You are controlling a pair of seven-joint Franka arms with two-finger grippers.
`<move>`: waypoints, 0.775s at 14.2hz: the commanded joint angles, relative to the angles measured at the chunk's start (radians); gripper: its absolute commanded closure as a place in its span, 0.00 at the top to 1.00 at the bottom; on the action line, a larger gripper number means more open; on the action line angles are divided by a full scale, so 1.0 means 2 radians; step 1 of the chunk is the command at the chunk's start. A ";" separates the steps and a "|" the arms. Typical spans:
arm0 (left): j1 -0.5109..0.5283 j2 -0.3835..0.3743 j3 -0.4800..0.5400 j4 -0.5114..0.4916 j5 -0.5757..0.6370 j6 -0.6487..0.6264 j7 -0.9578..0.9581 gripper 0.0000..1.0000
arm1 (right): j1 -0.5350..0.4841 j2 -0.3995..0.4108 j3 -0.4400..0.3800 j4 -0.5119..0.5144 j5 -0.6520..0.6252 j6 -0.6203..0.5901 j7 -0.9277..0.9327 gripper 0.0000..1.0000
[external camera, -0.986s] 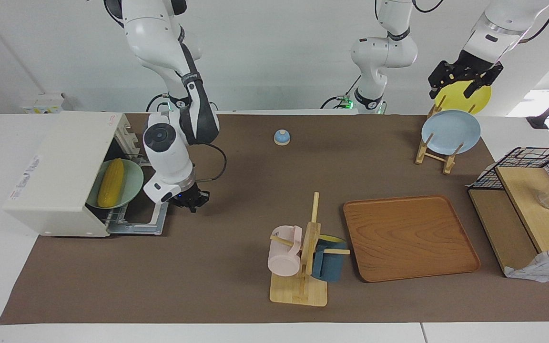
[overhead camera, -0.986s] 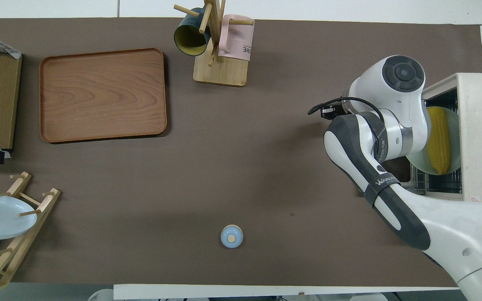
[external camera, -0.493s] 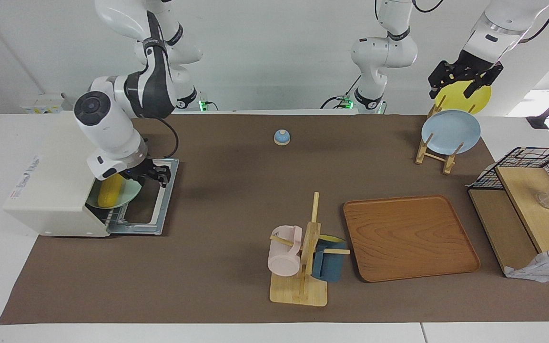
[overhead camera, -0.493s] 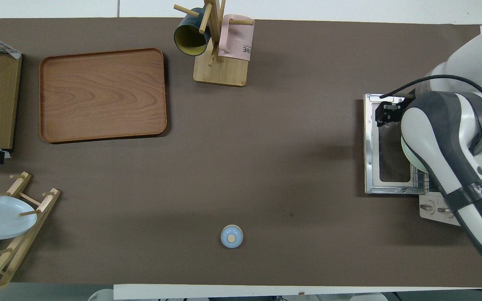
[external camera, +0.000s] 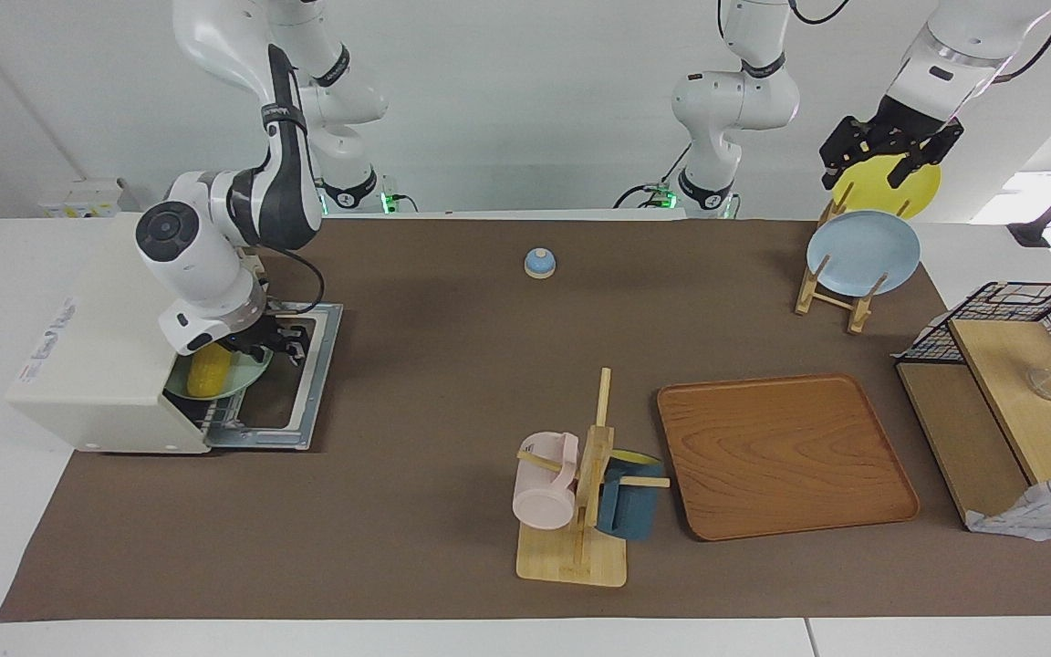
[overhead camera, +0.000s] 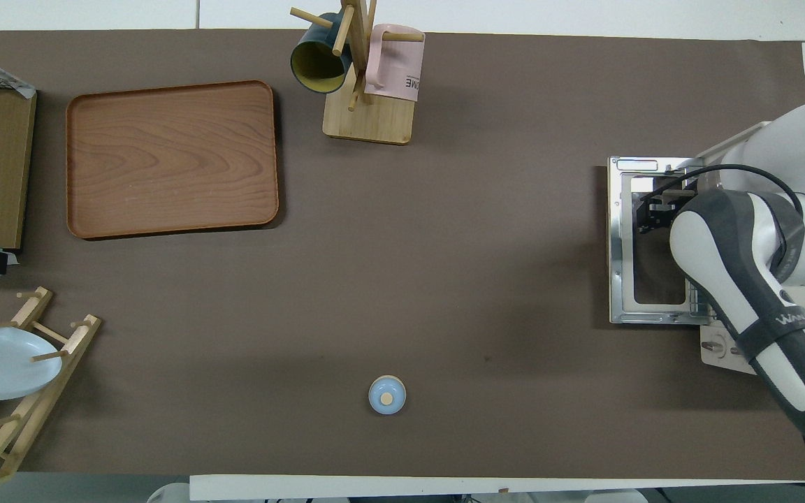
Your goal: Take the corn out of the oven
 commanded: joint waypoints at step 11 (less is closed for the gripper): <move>0.003 -0.007 -0.001 -0.002 0.008 -0.006 0.000 1.00 | 0.141 0.040 0.013 0.129 -0.092 -0.112 0.101 0.00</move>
